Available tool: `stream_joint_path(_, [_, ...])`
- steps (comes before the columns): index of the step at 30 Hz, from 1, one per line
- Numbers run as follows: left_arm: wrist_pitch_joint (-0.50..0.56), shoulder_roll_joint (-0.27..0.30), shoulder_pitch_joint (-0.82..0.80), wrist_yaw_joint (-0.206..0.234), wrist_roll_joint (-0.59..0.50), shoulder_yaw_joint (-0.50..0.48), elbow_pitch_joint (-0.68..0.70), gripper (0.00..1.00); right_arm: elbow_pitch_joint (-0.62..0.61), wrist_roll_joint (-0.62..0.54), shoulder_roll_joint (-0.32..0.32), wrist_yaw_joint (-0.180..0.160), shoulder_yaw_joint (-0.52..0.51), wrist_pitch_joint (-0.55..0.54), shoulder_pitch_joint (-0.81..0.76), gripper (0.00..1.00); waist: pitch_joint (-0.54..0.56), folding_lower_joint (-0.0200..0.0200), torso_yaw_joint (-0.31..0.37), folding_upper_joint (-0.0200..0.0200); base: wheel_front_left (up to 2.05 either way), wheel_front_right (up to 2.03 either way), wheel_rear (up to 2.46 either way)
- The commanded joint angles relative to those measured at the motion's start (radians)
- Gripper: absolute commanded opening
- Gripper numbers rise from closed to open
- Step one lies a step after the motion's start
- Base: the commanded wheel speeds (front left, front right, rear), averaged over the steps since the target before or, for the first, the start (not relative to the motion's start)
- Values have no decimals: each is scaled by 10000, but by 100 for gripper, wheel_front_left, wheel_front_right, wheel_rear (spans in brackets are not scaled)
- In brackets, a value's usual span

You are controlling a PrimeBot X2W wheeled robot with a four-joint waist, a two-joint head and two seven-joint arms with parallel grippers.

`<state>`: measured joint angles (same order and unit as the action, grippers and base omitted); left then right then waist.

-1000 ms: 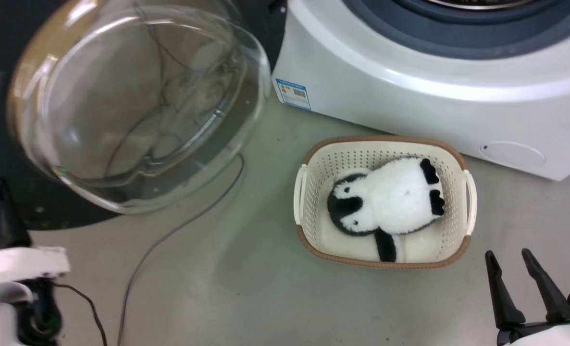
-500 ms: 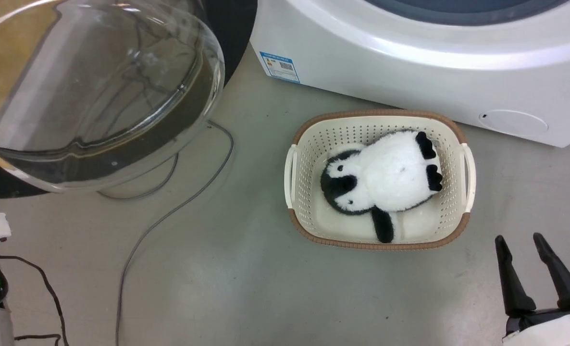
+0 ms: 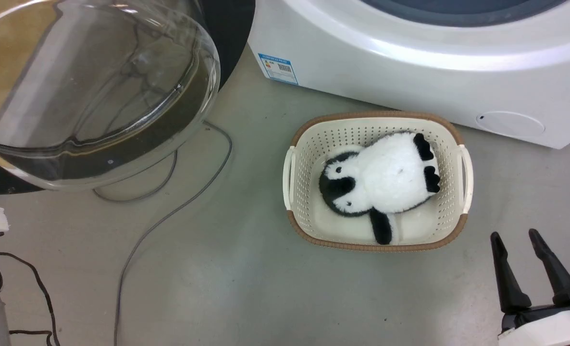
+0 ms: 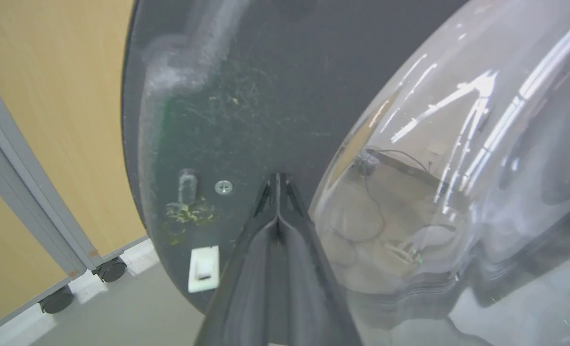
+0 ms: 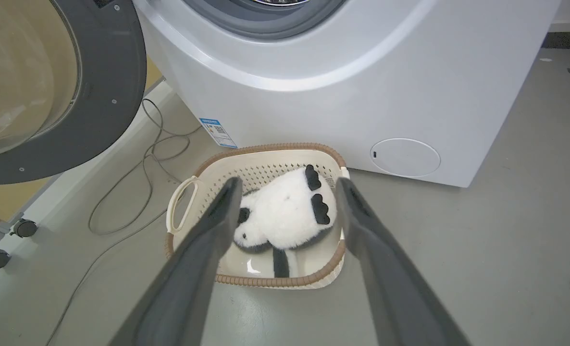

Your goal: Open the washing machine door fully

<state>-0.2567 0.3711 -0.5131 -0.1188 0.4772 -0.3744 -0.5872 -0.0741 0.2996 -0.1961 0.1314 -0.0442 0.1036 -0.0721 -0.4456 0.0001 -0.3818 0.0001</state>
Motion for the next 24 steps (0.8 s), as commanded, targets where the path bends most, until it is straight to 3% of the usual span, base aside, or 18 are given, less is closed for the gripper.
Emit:
stream_joint_path(1, [-51,45,-21,-66,-94,-41,52,0,26,-56,42,-7,40,82,163,100,112,-1,21,-1,0,0,0])
stream_joint_path(8, [-51,-266,621,-111,-502,190,820,0,504,45,236,-7,203,447,282,100,948,-1,251,-1,0,0,0])
stream_joint_path(24, [-19,-970,2893,-117,-371,2020,3807,0,947,456,319,-7,600,1434,367,100,2872,-1,1191,-1,0,0,0])
